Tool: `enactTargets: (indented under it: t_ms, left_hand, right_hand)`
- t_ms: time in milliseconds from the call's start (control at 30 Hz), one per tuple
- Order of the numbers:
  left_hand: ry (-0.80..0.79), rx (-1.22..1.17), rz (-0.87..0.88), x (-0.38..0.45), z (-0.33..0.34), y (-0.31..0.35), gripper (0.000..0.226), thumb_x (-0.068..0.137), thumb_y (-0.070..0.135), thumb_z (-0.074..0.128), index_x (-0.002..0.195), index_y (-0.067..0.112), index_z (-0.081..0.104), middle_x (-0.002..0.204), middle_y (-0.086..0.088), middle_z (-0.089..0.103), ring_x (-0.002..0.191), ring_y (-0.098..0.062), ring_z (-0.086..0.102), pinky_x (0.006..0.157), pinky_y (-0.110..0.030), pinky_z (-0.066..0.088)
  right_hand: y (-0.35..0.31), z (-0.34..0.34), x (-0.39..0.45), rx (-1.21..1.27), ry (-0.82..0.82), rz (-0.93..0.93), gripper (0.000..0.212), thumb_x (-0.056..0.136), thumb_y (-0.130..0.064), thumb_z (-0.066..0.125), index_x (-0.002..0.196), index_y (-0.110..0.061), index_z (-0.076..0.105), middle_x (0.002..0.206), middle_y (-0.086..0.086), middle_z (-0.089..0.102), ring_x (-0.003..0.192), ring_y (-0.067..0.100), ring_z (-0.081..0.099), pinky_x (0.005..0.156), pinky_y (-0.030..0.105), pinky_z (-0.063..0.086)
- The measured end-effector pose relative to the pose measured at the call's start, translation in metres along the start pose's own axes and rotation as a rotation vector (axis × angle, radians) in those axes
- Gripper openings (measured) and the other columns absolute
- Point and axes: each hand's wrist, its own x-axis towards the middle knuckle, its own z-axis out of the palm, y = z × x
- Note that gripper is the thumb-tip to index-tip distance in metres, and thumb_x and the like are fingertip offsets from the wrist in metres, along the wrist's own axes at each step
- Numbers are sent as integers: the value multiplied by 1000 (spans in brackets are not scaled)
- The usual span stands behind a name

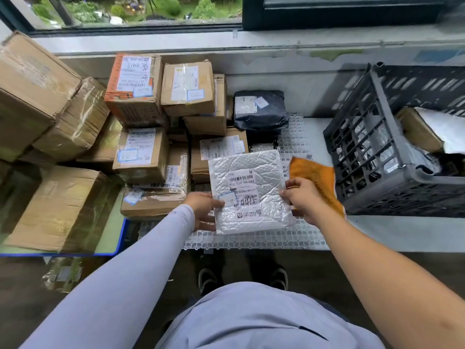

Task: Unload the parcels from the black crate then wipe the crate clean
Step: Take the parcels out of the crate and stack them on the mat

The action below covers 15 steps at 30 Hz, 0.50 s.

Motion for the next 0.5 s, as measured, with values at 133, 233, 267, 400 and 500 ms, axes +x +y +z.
enactTargets:
  t_ms: [133,233,267,400,500]
  left_hand:
    - [80,-1,-130,13,5,-36,15,95,-3,68,95,11,64,100,-17,73,86,-37,73,73,-54,62]
    - [124,-47,-182,19,6,-55,22,96,-9,62,91,12,66,90,-14,71,78,-33,71,71,-52,61]
    - [134,-56,-200,19,5,-57,24,98,-9,58,89,12,65,86,-12,70,74,-30,69,67,-49,60]
    - [127,-10,-184,24,-6,-70,26,98,0,60,123,5,64,93,-12,70,78,-31,72,79,-49,64]
    - [133,-61,-186,27,-14,-72,27,101,1,53,125,9,62,92,-10,70,78,-29,71,81,-46,63]
  right_hand:
    - [33,15,-2,-95,45,36,21,91,-1,71,94,-19,62,96,11,69,75,22,60,61,30,47]
    - [52,28,-2,-158,47,46,20,91,1,71,93,-16,61,96,9,68,78,20,61,67,30,48]
    - [57,32,-1,-175,50,43,19,90,2,70,95,-14,62,94,7,67,75,17,60,64,28,46]
    - [69,49,2,-223,67,27,18,90,0,69,100,-13,63,87,0,63,70,13,57,60,26,43]
    - [71,58,5,-207,78,12,15,89,-4,71,95,-16,64,88,-3,65,71,15,58,64,30,46]
